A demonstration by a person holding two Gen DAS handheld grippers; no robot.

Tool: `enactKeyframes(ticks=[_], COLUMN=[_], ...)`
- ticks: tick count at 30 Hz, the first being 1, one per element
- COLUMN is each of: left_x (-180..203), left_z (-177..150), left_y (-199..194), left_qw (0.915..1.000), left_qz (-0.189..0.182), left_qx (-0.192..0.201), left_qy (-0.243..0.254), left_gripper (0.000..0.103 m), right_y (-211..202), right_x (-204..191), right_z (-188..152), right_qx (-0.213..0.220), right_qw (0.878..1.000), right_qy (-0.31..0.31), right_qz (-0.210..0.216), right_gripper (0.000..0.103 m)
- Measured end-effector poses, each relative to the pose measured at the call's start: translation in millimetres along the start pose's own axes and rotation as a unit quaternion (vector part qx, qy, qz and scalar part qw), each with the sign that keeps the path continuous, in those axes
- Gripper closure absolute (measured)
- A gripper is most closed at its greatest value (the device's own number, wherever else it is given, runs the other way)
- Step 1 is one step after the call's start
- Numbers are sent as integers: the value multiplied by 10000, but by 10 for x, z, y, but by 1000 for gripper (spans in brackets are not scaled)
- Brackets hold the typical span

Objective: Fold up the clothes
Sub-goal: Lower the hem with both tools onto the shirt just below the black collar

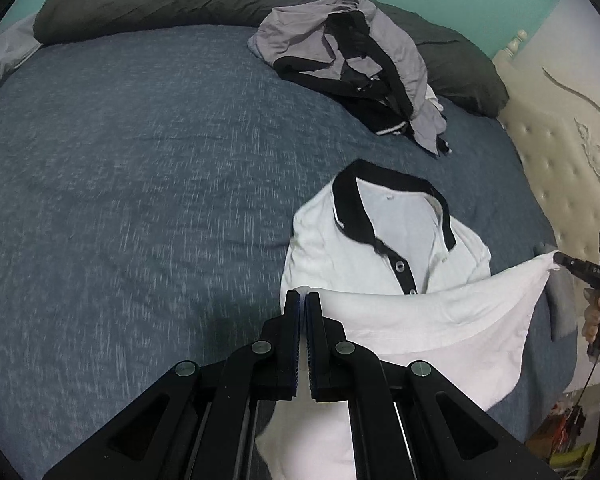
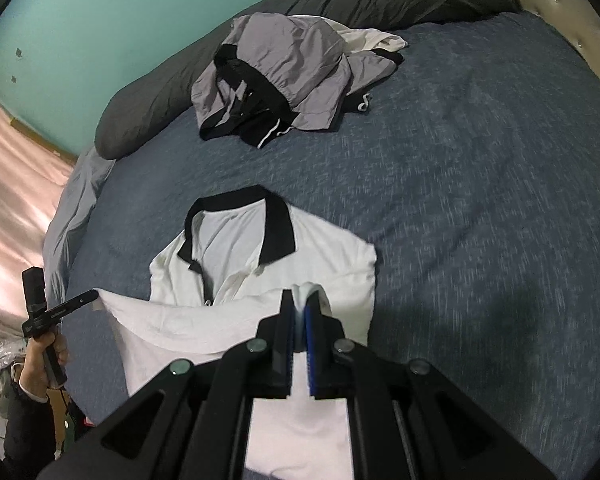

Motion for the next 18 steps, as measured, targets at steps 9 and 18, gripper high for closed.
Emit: enactKeyframes(ticks=[9,18], left_x=[-164,-332], left_z=[197,342], left_y=[449,799], left_qw=[9999,9997], left_qz=[101,145], left_qx=[9,-38], left_qy=[-101,-203], left_gripper=[100,100], right_y=[416,771], right_x=[175,425], right_z=[223,404], right_qx=[69,78], right_qw=[9999,9993], right_qy=[-6,137], right_qz=[-123,-340], right_gripper=[99,99])
Point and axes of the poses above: each gripper's, at about its wrist camera, not at the fingertips, and y roughly the way its jaws point, x to its right, z to its top, the point moved 10 cm from there along y, roughly the way its jaws point, and after that the axes turned 15 degrees about x, right-handed, at the moved point
